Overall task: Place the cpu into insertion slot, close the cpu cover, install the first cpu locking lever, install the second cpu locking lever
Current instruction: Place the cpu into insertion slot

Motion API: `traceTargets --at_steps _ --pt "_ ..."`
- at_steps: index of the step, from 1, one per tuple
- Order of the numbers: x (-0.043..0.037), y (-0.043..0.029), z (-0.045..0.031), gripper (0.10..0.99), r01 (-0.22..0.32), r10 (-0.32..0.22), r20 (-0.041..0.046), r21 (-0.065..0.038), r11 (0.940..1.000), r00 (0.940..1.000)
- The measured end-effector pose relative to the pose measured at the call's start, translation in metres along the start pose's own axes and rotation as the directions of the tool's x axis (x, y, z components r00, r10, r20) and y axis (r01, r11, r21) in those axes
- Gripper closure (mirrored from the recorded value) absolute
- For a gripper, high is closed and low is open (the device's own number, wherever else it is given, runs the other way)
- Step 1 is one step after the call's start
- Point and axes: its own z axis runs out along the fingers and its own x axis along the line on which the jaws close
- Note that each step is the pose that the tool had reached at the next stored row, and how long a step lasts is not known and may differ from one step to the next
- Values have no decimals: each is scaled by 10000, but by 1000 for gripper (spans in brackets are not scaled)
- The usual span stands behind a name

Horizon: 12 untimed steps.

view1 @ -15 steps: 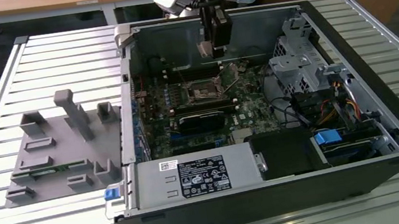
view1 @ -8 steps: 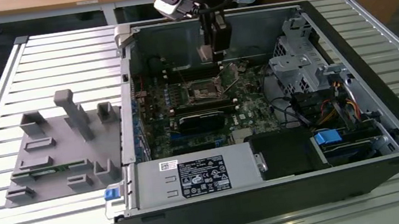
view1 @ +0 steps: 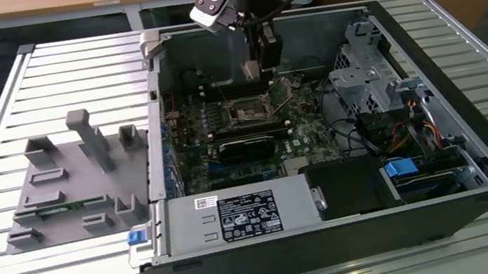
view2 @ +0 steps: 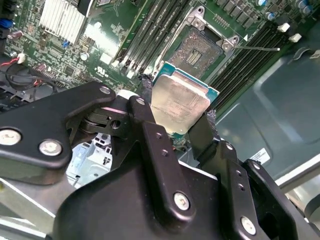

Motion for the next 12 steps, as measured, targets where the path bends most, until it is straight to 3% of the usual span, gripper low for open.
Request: traceTargets --at_steps 12 --pt "26 -20 158 545 23 -23 -1 0 10000 10000"
